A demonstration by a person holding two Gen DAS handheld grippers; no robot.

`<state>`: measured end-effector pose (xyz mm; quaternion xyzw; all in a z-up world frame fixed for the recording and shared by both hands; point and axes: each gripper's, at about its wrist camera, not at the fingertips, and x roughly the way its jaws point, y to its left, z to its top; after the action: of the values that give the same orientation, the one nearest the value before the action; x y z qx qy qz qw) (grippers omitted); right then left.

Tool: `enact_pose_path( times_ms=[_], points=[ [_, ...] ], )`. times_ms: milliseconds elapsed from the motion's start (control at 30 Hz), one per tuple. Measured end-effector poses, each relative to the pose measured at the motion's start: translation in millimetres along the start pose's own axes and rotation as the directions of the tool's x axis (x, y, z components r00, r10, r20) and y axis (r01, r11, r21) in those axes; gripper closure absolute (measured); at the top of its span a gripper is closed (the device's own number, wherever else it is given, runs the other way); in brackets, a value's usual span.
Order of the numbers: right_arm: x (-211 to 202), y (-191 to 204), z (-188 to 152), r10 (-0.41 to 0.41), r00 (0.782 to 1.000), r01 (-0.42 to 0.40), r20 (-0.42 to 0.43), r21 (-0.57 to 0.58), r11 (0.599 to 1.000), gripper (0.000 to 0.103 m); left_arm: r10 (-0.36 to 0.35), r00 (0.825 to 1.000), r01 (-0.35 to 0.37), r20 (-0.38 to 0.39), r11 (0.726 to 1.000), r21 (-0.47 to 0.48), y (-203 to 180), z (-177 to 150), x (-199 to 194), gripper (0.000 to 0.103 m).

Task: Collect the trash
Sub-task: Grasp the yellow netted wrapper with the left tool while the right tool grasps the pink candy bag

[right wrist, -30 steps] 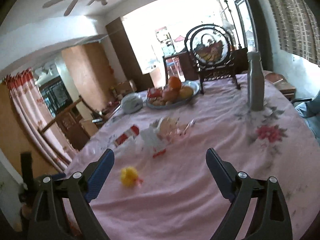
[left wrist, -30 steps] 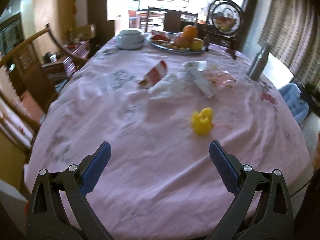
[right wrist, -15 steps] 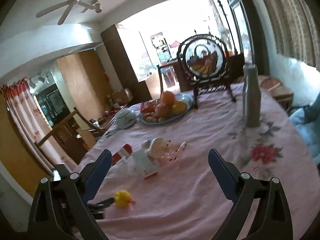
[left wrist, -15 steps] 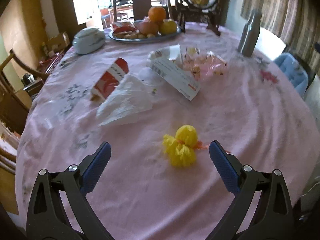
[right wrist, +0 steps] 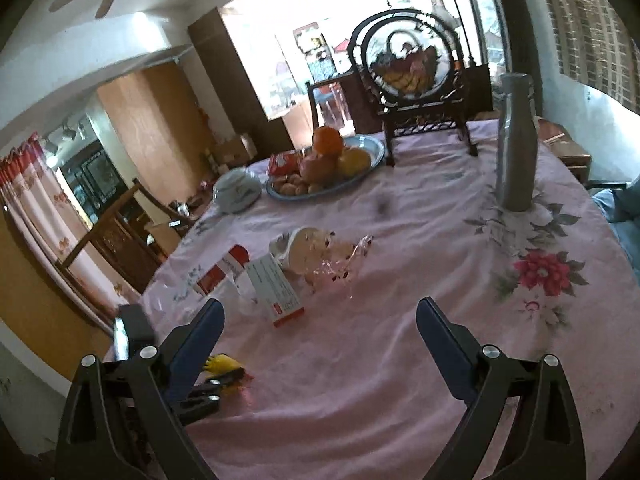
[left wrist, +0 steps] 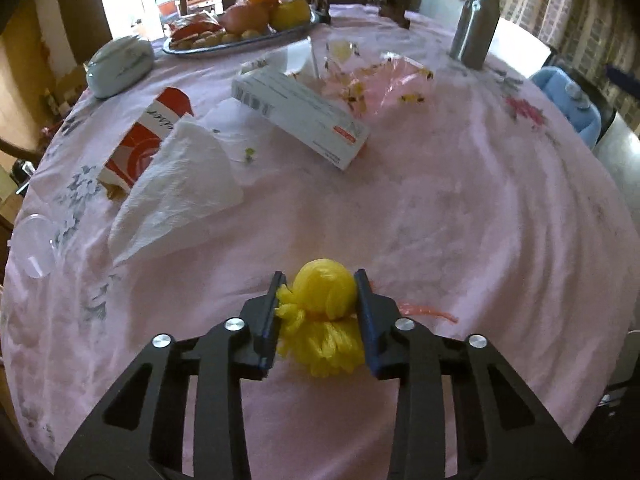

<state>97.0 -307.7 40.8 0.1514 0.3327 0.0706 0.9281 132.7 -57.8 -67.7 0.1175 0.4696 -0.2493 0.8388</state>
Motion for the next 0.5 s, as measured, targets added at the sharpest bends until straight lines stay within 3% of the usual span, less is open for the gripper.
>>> enact_pose_path(
  times_ms=[233,400,500],
  points=[
    [86,-3,10,-0.099,0.993,0.097,-0.066,-0.040,0.995,0.009,-0.035,0.995,0.040,0.091,0.998,-0.053,17,-9,-39,0.069],
    [142,-4,13,-0.105,0.987,0.103,-0.122,-0.021,0.994,0.024,-0.041,0.992,0.051,0.117,0.996,-0.079,28,-14,-51,0.069],
    [168,-9,14,-0.062,0.988,0.071,-0.144,0.057,0.996,0.034,-0.042,0.993,0.054,0.111,0.993,-0.105,38,-18,-51,0.068]
  ],
)
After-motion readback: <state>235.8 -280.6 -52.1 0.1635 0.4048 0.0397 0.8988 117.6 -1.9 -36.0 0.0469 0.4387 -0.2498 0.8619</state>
